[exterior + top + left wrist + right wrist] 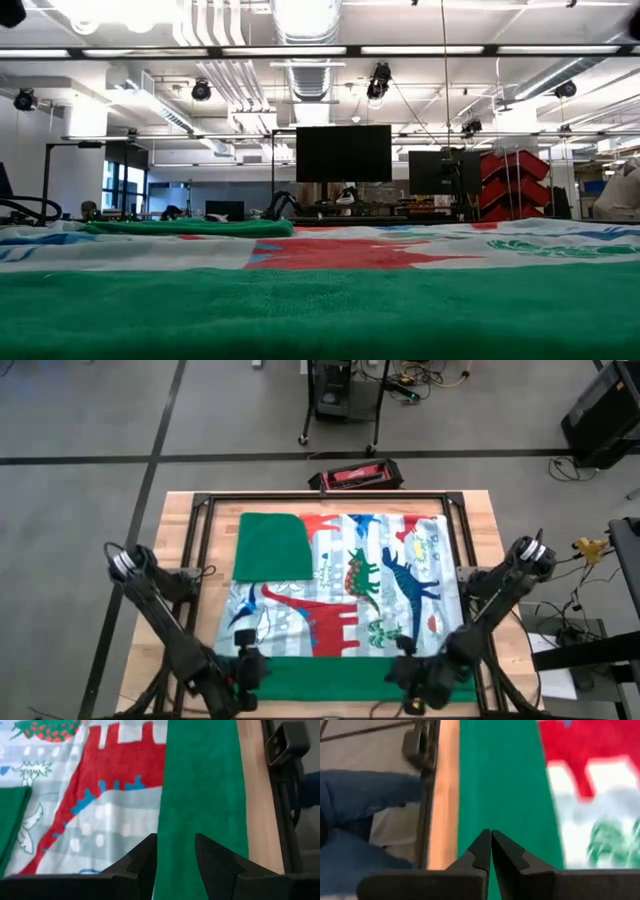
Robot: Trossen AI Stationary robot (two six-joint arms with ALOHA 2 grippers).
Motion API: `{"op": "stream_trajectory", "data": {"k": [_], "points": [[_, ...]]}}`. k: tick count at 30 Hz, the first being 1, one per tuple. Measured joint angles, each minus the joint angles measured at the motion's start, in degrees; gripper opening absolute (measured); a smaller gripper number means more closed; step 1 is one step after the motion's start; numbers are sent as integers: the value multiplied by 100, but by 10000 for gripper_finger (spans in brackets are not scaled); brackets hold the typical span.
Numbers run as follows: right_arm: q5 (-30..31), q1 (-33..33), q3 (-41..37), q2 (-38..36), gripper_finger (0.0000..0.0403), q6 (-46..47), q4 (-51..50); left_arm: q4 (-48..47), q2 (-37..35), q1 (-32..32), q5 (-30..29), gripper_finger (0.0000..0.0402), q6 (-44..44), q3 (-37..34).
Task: Roll towel
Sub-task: Fold the multi-color dinosaur print towel
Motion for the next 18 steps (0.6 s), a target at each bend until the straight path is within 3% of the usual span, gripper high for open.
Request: {"op": "stream_trajectory", "data": {"k": [5, 8, 12, 18], "points": [[-507, 563, 322, -13, 0, 1106, -1373, -164, 209, -10, 187, 122, -605, 132], [-736, 902, 428, -13, 0, 1711, -2299, -317, 204, -24, 554, 135, -1060, 17], [-1517, 1283, 426, -13, 7, 2212, -2910, -691, 208, -24, 1120, 159, -1474, -48], [-1402, 1697, 369, 26, 80, 2691, -2932, -483, 206, -23, 1634, 192, -1655, -14]]}}
